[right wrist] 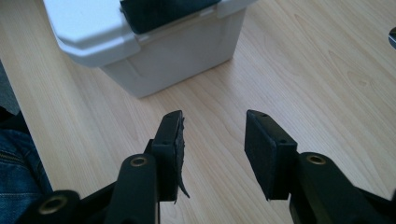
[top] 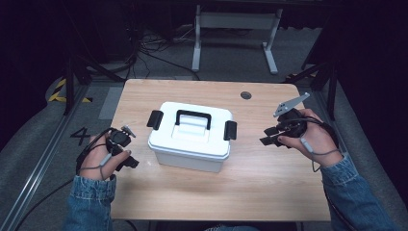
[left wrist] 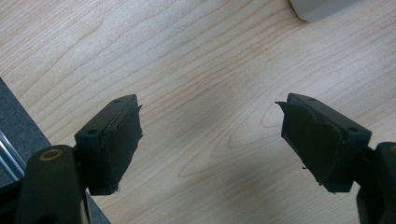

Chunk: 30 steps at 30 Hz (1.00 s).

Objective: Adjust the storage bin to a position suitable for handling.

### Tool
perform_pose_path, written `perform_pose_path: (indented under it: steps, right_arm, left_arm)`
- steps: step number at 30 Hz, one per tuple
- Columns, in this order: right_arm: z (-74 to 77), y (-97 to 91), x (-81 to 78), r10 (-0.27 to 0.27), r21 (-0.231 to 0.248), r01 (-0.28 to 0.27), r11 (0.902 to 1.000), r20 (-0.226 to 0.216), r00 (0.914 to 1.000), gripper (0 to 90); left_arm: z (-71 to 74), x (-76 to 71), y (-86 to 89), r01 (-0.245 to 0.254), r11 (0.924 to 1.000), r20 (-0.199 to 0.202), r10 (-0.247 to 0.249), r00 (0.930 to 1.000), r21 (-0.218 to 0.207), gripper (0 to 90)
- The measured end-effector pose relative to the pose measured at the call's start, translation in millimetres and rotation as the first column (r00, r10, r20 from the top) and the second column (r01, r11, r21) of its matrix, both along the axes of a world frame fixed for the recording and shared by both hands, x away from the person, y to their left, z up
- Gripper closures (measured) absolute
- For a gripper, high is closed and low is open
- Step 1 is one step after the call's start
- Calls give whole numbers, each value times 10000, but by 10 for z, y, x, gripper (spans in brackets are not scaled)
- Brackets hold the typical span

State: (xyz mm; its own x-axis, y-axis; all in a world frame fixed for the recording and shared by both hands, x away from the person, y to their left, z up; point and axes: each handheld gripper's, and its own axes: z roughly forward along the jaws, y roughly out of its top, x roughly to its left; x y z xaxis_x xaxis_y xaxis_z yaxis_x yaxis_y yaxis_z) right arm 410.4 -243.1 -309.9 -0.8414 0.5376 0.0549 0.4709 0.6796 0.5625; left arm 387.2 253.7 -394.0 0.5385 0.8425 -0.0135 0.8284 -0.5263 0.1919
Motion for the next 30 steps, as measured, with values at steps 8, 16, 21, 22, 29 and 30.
perform_pose_path:
  steps: [8,16,21,22,29,30]
  right_arm:
    - [109,196,52,358,399,-356,9986,-37,9994,589]
    - [237,451,159,791,333,-788,9963,-98,9968,586]
    - [261,594,223,1012,215,-1009,9947,-111,9948,582]
    - [264,622,235,1074,233,-1071,9940,-106,9942,580]
    - [281,798,335,1400,180,-1398,9900,-69,9901,568]
    - [285,829,354,1445,176,-1443,9894,-65,9895,564]
  left_arm:
    - [-2,6,-2,68,10000,7,-68,10000,50,206]
    - [-4,3,11,62,10000,-4,-62,10000,-20,206]
    - [-10,0,13,10,10000,34,-9,10000,-37,205]
    - [-10,-7,15,-2,10000,1,2,10000,-39,205]
    - [-30,-122,48,-84,10000,94,84,9999,29,198]
    - [-34,-152,55,-203,9998,90,204,9998,-47,197]
